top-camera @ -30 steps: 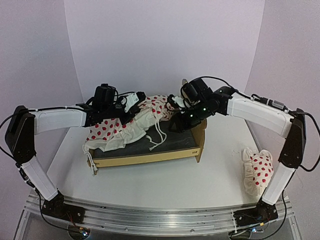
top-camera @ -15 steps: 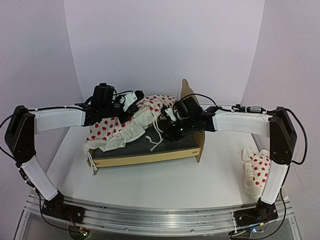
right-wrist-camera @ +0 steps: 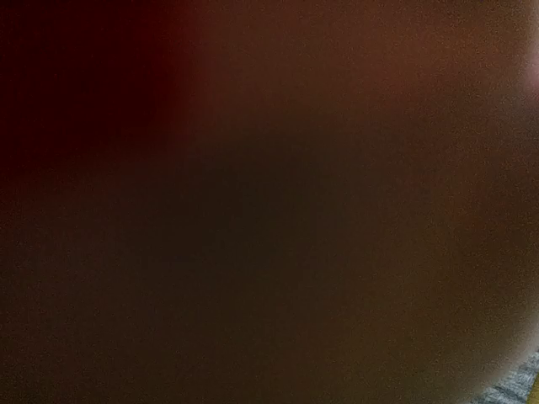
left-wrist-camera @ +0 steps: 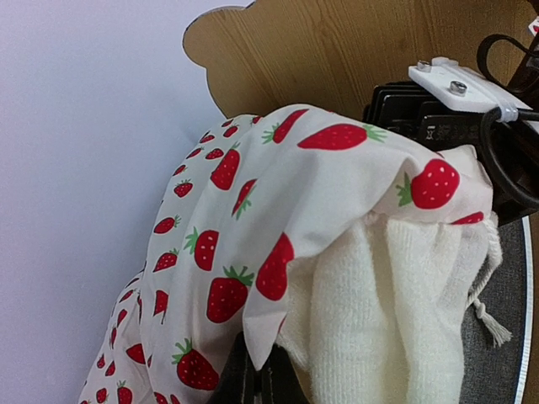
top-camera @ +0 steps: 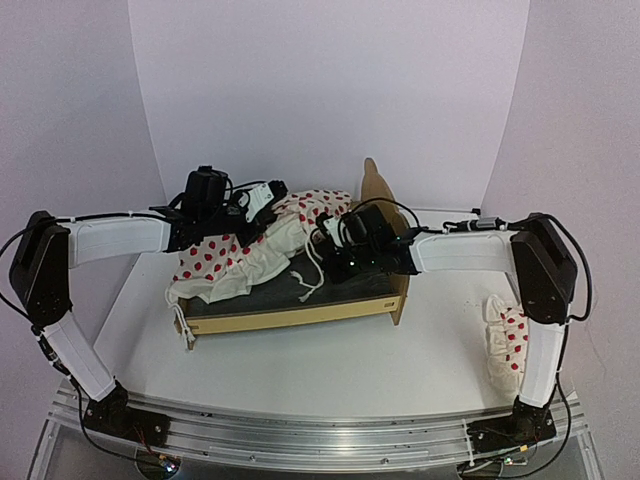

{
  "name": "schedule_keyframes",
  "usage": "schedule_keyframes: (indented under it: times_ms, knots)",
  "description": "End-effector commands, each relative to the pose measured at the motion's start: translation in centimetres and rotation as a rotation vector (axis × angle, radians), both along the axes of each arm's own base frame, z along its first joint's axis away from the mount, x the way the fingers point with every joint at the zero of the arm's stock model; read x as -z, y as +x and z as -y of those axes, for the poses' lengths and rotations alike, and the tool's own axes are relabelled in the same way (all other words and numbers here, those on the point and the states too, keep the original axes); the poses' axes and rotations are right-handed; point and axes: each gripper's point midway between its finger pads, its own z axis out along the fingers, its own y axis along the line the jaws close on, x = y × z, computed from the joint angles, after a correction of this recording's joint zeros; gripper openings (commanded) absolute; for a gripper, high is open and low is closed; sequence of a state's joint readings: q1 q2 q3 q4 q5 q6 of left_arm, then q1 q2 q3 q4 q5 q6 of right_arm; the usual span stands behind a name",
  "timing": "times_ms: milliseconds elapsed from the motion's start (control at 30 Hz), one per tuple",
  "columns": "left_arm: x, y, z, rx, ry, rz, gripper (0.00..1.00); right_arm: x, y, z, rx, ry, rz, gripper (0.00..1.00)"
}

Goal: Set up the pet bed

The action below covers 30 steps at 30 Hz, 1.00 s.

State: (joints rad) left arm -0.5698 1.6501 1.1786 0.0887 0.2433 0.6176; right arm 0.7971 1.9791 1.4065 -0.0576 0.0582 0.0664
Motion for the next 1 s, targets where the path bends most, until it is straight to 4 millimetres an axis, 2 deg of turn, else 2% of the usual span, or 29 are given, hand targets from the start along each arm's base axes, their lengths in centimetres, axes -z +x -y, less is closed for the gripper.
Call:
schedule_keyframes:
  times_ms: [0, 100, 267, 467, 633, 967]
  knots:
    - [-3.8, 0.2, -0.6, -0.013, -0.073, 0.068, 0.00, -4.0, -0.3, 0.8, 0.021, 0.057, 0.081, 0.00]
    - [-3.7, 0.1, -0.5, -0.005, -0.074, 0.065, 0.00, -5.7, -1.3, 2.6, 0.048, 0.040, 0.090, 0.00]
    - [-3.2, -0.7, 0.0, 0.044, -0.078, 0.041, 0.00, -6.8, -3.7, 6.2, 0.088, -0.099, -0.005, 0.00]
    - [-2.4, -1.8, 0.9, 0.116, -0.087, 0.002, 0.00, -7.8, -6.4, 8.8, 0.118, -0.183, -0.099, 0.00]
    - [-2.3, -2.0, 1.0, 0.127, -0.090, -0.003, 0.00, -7.2, -7.0, 9.6, 0.140, -0.216, -0.143, 0.00]
    - [-2.1, -2.2, 0.8, 0.127, -0.080, -0.006, 0.00, -5.0, -6.7, 9.0, 0.131, -0.272, -0.191, 0.00]
